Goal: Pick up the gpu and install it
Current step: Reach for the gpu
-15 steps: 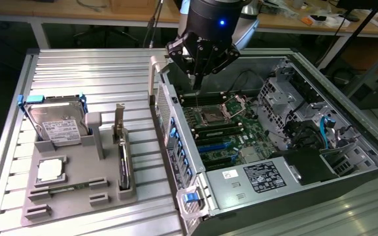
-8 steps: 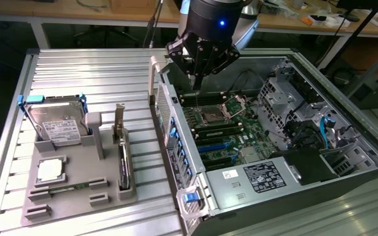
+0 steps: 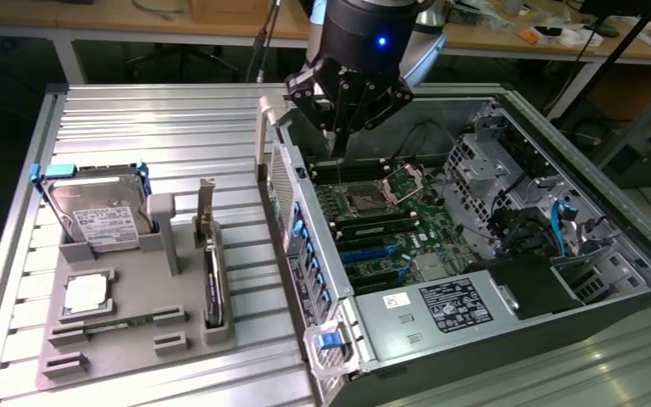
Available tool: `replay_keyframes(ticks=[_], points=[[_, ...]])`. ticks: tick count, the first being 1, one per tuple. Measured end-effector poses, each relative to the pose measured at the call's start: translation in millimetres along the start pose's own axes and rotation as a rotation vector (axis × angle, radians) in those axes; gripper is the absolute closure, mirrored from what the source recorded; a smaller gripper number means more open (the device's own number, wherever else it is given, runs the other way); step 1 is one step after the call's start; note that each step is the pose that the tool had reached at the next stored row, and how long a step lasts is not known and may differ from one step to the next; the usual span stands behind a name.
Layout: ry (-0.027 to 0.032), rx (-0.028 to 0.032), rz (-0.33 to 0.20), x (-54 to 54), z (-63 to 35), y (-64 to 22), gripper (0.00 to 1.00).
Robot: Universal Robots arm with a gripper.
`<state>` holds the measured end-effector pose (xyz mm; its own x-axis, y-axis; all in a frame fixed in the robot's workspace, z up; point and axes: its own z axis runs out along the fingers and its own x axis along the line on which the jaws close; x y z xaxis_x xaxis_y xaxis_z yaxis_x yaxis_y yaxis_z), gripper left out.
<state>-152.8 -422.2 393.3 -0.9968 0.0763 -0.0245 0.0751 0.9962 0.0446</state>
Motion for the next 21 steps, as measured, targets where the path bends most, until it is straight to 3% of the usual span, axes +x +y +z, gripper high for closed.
replay_keyframes(ticks=[21], points=[[0.0,0.0,0.0,3.8,-0.5,-8.4,0.89]])
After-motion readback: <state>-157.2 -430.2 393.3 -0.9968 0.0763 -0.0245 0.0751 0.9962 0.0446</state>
